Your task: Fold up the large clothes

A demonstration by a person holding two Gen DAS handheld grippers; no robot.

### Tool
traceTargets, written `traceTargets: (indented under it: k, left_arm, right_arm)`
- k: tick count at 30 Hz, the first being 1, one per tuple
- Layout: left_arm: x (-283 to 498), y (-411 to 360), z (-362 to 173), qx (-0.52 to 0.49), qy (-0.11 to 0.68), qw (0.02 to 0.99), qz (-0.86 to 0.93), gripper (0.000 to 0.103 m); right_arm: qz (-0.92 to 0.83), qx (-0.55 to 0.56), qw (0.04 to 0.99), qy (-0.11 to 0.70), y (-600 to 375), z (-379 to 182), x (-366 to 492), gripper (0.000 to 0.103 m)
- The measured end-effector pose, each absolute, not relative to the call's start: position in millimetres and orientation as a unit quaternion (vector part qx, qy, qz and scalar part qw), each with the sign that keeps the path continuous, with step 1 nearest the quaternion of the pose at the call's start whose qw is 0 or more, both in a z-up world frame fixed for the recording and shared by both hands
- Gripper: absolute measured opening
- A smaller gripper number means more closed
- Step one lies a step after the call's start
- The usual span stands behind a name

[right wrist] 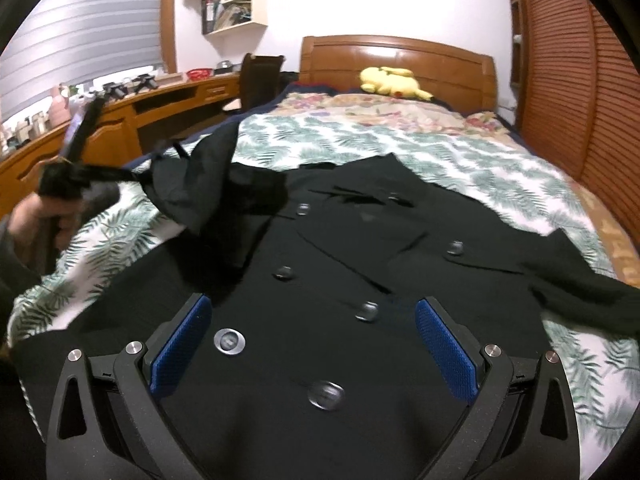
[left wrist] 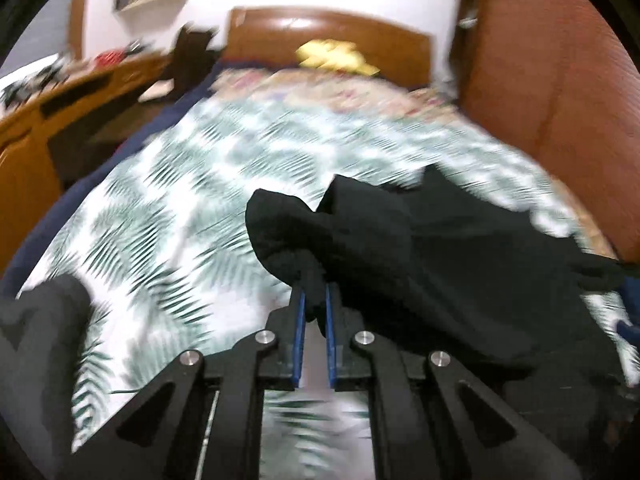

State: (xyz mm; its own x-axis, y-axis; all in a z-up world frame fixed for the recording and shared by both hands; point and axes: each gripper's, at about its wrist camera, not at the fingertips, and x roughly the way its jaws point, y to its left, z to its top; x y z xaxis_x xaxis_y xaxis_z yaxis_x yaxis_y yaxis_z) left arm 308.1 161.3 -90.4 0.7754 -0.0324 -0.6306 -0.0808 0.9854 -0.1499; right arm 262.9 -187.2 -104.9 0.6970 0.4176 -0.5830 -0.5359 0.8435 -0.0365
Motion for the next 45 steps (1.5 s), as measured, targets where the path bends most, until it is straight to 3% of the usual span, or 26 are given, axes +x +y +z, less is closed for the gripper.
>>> traceTargets:
  k: [6, 12, 20, 27, 45]
  left_arm:
    - [293, 74, -49, -0.047, 0.294, 0.952, -0.073, 0.005]
    - [278, 11, -40, -0.035, 0.294, 0.945, -0.139, 0.007]
    - [247, -25, -45, -0.001, 0.316, 0.929, -0.191, 0.024]
    - [199, -17, -32, 0.010, 0.296, 0.936, -0.190, 0.037]
    - [150, 104, -65, -0.014, 0.305, 0.950, -0.066, 0.040]
  right_arm:
    - [0.219, -0.095, 0.927, 0.290, -230, -91, 260, 0.103]
    - [0.183, -0.085, 0.937, 0.286, -267, -77, 254, 0.103]
    - [0.164, -0.072, 0.941, 0.286, -284, -66, 253, 0.103]
    - [0.184, -0.073, 0.936, 0.291, -256, -65, 254, 0.103]
    - [0.313, -0.145, 0.874, 0.344, -117, -127, 240, 0.103]
